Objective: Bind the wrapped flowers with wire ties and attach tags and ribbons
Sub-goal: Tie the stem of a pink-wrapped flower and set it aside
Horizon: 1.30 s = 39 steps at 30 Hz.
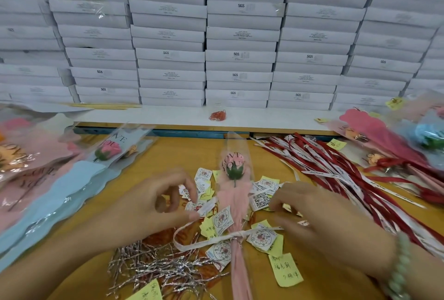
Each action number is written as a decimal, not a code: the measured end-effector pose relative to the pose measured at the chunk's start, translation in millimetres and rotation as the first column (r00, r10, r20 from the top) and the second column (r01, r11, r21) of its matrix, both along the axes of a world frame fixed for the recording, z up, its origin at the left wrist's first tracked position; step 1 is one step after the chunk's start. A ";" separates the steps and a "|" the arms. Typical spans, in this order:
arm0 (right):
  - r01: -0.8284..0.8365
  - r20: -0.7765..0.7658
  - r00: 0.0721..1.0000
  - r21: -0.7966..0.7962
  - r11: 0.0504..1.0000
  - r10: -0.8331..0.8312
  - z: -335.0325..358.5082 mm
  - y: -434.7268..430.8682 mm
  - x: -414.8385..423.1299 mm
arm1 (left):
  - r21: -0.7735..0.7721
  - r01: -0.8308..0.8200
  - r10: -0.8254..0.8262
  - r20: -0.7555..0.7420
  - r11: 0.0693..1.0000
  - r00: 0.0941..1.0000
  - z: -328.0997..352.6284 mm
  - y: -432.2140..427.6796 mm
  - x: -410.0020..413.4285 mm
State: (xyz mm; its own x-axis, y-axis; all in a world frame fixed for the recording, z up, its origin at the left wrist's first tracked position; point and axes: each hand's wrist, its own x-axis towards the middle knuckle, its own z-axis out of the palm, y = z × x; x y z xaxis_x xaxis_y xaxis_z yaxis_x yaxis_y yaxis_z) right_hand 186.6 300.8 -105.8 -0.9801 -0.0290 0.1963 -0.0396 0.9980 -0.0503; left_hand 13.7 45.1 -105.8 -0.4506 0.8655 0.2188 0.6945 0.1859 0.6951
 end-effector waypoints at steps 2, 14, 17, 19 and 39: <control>-0.066 0.052 0.996 -0.004 0.998 0.066 -2.2 -10.3 -7.8 | -0.093 0.097 -0.105 -0.091 0.991 0.990 -0.3 2.7 11.4; -0.082 0.081 0.994 0.045 0.996 0.078 -7.0 -20.9 -19.7 | -0.372 -0.019 -0.149 -0.417 0.928 0.897 -6.6 10.7 29.9; -0.062 0.065 0.996 0.015 0.998 0.061 -4.9 -18.1 -18.7 | -0.342 -0.029 -0.123 -0.414 0.939 0.902 -8.3 9.7 27.7; -0.052 0.057 0.997 0.008 0.999 0.051 -4.2 -16.7 -18.0 | -0.349 -0.023 -0.117 -0.376 0.937 0.919 -8.4 7.9 26.2; 0.135 0.193 0.980 -0.834 0.534 0.054 5.3 -21.2 -16.5 | 0.273 -0.085 -0.104 0.610 0.958 0.786 -13.3 53.6 41.6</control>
